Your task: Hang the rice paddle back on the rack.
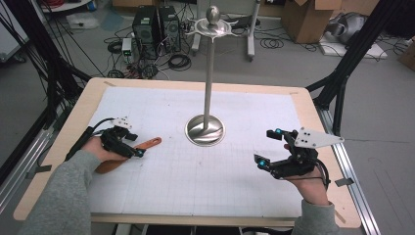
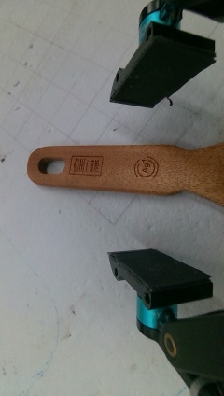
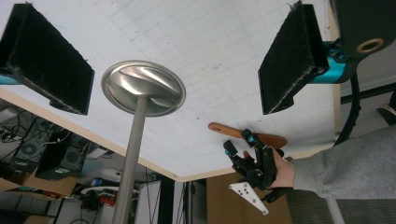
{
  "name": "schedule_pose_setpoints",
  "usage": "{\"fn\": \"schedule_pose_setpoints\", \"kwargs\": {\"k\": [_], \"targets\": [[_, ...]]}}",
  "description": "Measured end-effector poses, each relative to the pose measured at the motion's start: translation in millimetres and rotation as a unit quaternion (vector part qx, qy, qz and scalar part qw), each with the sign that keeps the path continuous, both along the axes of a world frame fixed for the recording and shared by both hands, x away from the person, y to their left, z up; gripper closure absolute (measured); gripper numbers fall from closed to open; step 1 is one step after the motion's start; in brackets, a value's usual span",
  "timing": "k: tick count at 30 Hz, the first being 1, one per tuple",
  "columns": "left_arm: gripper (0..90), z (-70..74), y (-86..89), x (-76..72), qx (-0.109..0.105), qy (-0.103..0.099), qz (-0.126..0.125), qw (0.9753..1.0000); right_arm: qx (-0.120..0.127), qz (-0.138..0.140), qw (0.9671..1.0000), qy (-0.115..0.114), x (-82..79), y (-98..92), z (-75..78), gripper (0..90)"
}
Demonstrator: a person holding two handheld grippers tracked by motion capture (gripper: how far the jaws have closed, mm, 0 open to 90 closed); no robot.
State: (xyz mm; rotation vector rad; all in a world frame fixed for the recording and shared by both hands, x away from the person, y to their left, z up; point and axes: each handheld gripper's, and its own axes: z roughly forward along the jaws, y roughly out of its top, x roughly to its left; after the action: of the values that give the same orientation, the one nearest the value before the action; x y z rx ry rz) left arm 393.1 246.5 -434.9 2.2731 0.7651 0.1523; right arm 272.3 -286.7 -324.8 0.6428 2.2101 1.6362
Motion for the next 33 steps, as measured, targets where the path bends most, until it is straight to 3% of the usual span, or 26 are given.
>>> {"fn": "schedule_pose_setpoints", "kwargs": {"k": [16, 23, 33], "targets": [[32.6, 1.5, -2.9, -5.3, 0.037, -0.03, -0.004, 0.9989, -0.01, 0.007, 0.9999, 0.005, 1.4, 1.9, -2.3, 9.4], [39.1, 3.5, -5.6, -8.4, 0.045, -0.03, -0.006, 0.9985, -0.015, 0.009, 0.9998, 0.012, 1.3, 2.9, -3.5, 9.4], [55.0, 6.5, -8.6, -11.7, 0.052, -0.026, -0.005, 0.9983, -0.019, 0.013, 0.9997, 0.012, 1.1, 4.0, -4.1, 9.4]]}}
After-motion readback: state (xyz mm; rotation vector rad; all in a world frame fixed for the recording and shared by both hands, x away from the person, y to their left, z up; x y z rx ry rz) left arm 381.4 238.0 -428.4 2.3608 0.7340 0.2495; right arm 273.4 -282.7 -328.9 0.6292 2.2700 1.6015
